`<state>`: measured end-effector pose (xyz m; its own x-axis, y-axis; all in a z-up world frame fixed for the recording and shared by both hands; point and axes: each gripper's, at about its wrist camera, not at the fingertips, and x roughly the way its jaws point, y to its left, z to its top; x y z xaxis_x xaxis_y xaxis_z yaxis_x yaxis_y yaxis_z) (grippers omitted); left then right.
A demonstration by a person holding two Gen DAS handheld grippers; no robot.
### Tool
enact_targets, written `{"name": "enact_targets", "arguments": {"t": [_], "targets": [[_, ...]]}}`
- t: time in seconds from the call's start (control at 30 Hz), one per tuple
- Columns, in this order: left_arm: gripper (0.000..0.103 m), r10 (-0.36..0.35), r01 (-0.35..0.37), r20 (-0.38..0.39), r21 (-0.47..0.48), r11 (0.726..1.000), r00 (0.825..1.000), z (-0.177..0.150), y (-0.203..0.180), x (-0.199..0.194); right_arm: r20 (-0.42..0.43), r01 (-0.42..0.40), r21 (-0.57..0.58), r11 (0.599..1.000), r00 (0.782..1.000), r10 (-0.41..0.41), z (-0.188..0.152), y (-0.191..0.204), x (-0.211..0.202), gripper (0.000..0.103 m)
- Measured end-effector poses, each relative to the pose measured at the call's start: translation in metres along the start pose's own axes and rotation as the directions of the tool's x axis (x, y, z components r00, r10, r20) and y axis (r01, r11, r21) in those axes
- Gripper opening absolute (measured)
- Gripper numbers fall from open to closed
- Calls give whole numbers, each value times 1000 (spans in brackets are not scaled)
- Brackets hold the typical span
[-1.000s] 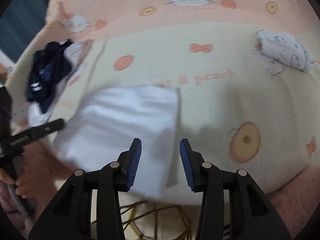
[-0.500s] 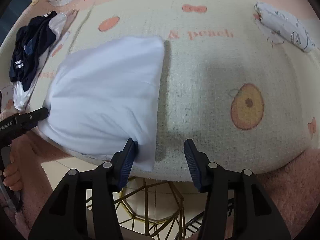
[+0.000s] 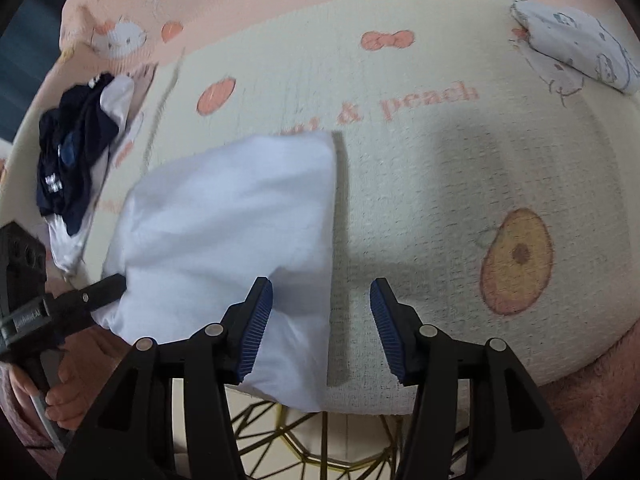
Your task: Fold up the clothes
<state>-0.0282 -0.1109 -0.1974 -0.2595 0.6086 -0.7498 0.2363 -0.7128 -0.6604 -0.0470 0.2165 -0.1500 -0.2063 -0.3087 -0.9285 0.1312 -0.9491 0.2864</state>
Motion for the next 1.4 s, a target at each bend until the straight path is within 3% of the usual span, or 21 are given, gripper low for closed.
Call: {"name": "enact_targets", "arguments": {"t": [0.17,0.2,0.23,0.27,0.37,0.53,0.73,0.8,0.93,1.03,1.1,1.17,1.23,1.27,1.3,1.37,1.4], "targets": [[71,-26,26,3,17,1000,1000,-7,0,-5,-37,-4,8,1000,999,5,2,-3,21,57],[60,-50,50,-5,22,999,999,-9,-4,0,-39,-5,7,1000,999,5,2,-3,21,57],[56,-67,67,-10,29,997,998,-10,-8,4,-39,-9,10,1000,999,10,2,-3,21,57],[56,-72,73,-11,36,997,997,-10,-10,5,-40,-17,13,1000,999,18,2,-4,20,58],[54,-86,86,-17,37,996,996,-9,-12,8,-62,-121,19,992,991,122,2,-4,18,45],[62,-98,99,-51,14,995,994,-4,-11,19,-83,-160,69,985,983,165,5,-11,27,47],[52,-72,73,-20,57,996,997,-6,-24,21,-71,-227,129,965,969,237,5,-26,26,51],[51,-83,83,-22,47,995,996,-5,-25,23,-93,-287,144,947,949,301,5,-27,27,41],[50,-92,93,-24,46,995,995,-3,-28,28,-79,-291,171,941,948,308,1,-24,30,42],[43,-77,77,-3,71,994,997,-3,-38,29,-65,-318,208,925,939,337,2,-29,31,42],[41,-56,54,15,99,994,998,-5,-45,26,-52,-340,215,915,932,358,1,-29,28,31],[41,-51,49,17,101,994,999,-5,-45,25,-40,-365,200,909,924,379,1,-25,24,29],[45,-70,70,-2,65,995,998,-3,-39,29,-37,-357,195,913,928,371,-1,-26,21,35],[50,-82,82,-12,50,995,997,-1,-36,32,-46,-334,208,919,936,350,-1,-26,25,48],[52,-94,94,-22,36,995,995,1,-33,35,-44,-345,214,914,931,362,0,-25,27,52],[53,-98,99,-29,34,994,995,3,-34,38,-40,-368,226,902,922,386,1,-24,32,65],[48,-90,91,-23,45,995,996,3,-37,38,-38,-376,227,898,918,394,2,-23,33,63]]}}
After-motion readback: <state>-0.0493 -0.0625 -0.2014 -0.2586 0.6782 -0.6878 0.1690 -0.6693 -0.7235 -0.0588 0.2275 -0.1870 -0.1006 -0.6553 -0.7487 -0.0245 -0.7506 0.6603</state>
